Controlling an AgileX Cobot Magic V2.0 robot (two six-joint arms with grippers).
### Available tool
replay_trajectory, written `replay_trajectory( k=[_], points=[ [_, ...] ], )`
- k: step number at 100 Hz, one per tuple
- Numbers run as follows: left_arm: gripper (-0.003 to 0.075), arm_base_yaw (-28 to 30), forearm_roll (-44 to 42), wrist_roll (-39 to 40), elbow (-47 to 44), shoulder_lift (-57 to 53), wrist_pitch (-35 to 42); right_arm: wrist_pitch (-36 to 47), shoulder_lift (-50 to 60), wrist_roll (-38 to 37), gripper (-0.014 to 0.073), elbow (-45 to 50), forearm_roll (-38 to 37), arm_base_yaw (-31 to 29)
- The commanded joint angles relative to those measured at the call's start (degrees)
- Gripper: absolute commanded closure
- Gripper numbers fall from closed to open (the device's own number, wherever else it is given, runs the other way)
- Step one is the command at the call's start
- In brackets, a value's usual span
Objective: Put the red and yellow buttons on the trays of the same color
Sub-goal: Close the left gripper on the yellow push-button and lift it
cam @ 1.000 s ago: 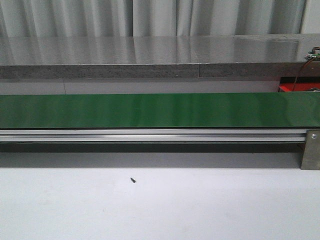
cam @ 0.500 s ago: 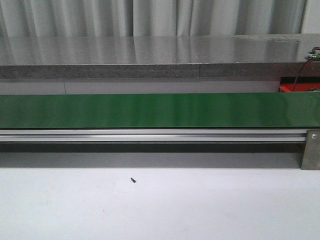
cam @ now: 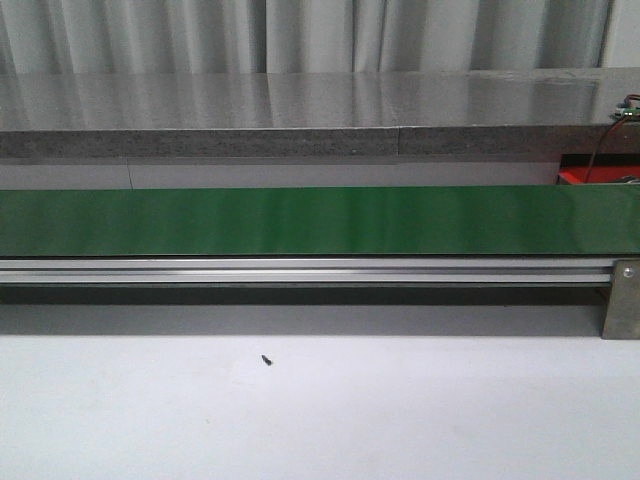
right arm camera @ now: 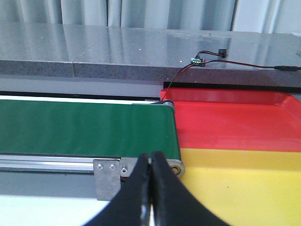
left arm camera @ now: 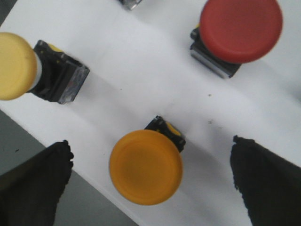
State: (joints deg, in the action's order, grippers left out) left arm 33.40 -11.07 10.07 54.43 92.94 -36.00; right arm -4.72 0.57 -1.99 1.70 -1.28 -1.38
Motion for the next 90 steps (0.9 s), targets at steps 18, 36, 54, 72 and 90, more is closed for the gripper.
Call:
replay_trajectory(
  k=[18, 36, 54, 72, 90],
  points=[
    [0.0059, 0.39, 0.93, 0.72, 1.81, -1.6, 2.34, 4.72, 0.85, 0.12, 0.0662, -1.09, 0.2, -0.02],
    [0.0059, 0.39, 0.93, 0.72, 1.81, -1.24, 2.73, 4.72, 0.85, 0.12, 0.0662, -1.09, 0.2, -0.02],
    [0.0059, 0.39, 1.86, 0.72, 1.81, 1.22, 2.87, 4.72, 0.85, 0.12, 0.0662, -1.09, 0.2, -0.02],
    [0.006, 0.39, 2.09, 0.72, 1.81, 1.71, 3.11, 4.72, 0.85, 0.12, 0.0662, -1.09, 0.2, -0.02],
    [0.013, 0.39, 2.39, 0.72, 1.81, 1.71, 3.23, 4.72, 0.85, 0.12, 0.0662, -1.09, 0.2, -0.02]
  ],
)
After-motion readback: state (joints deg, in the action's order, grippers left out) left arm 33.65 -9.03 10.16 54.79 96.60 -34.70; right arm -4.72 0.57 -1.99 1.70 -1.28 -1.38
